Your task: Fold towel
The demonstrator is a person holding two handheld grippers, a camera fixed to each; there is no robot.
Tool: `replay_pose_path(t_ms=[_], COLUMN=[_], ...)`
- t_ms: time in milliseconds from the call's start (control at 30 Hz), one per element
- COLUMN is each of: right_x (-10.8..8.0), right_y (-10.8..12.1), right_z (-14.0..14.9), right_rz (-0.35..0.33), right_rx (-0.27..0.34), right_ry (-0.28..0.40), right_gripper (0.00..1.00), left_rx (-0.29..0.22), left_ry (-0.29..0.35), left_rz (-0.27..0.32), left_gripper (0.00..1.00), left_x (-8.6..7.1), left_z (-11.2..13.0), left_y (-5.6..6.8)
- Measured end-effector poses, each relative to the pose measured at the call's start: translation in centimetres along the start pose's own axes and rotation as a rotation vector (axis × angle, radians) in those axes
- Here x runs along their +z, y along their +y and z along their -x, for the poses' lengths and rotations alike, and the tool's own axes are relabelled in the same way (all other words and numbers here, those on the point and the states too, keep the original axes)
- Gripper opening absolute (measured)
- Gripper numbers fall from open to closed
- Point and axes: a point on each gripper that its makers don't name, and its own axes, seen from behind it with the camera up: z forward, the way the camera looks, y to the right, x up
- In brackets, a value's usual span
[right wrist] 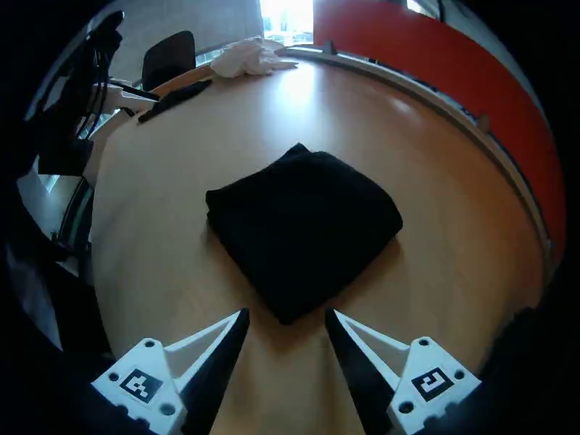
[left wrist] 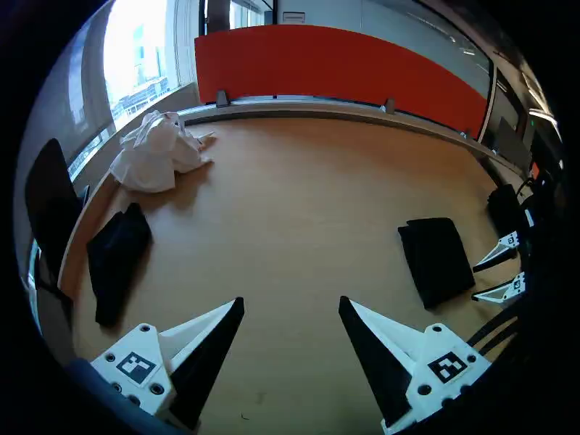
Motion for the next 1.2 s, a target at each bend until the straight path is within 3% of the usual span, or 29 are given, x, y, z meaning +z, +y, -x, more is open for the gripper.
replay_pose_path(t_ms=[200, 433, 600, 800, 933, 1200], right_x=[0.24, 0.47, 0.67, 0.68, 0.77, 0.45], right_y=[0.22, 0.24, 0.16, 0.53, 0.62, 0.76], right_z=[0.39, 0.29, 0.34, 0.39, 0.31, -0.24], right_rz=[0.012, 0.021, 0.027, 0.043, 0.044, 0.05], right_rx=[0.008, 0.03, 0.039, 0.049, 0.061, 0.055], right_ry=[-0.001, 0.006, 0.007, 0.005, 0.009, 0.024], right_gripper=[0.75, 0.53, 0.48, 0.17, 0.07, 0.04], left_rx=[-0.004, 0.0, -0.002, -0.002, 0.0, 0.0], left_ry=[-0.004, -0.006, -0.006, -0.007, -0.009, -0.009], left_rz=[0.002, 0.004, 0.004, 0.003, 0.003, 0.008], left_gripper=[0.98, 0.98, 0.98, 0.97, 0.97, 0.97], left_x=[0.01, 0.05, 0.1, 0.16, 0.21, 0.34], left_z=[0.34, 0.45, 0.39, 0.46, 0.54, 0.54], left_y=[0.16, 0.25, 0.22, 0.09, 0.1, 0.22])
